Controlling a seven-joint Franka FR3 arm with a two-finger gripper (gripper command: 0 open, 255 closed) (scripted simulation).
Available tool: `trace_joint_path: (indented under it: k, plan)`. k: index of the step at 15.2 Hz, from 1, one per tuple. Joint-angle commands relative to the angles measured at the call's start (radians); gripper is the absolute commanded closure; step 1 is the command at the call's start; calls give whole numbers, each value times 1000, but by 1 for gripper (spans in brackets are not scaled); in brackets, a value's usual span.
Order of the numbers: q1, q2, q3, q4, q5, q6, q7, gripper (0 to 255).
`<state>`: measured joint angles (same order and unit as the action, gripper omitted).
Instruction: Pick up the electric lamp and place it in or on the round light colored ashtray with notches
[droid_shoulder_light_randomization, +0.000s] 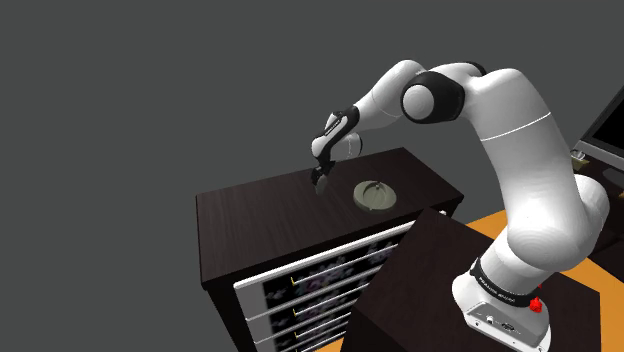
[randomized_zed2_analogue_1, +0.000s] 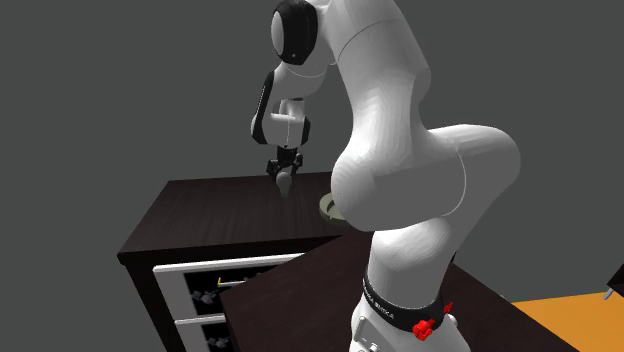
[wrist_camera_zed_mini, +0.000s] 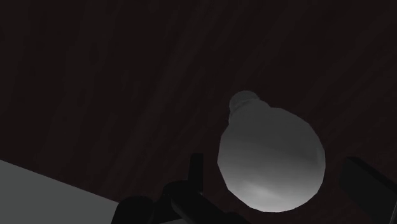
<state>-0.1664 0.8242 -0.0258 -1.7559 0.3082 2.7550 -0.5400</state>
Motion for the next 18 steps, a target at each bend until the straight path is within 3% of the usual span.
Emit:
trace_joint_path:
  k: [1, 2, 11, 18]
  plan:
    - [0, 0, 0, 0, 0, 0, 0, 0]
    - [0, 0, 0, 0, 0, 0, 0, 255]
    - [0, 0, 0, 0, 0, 0, 0, 255]
    - [11, -82, -16, -33, -10, -49, 15, 255]
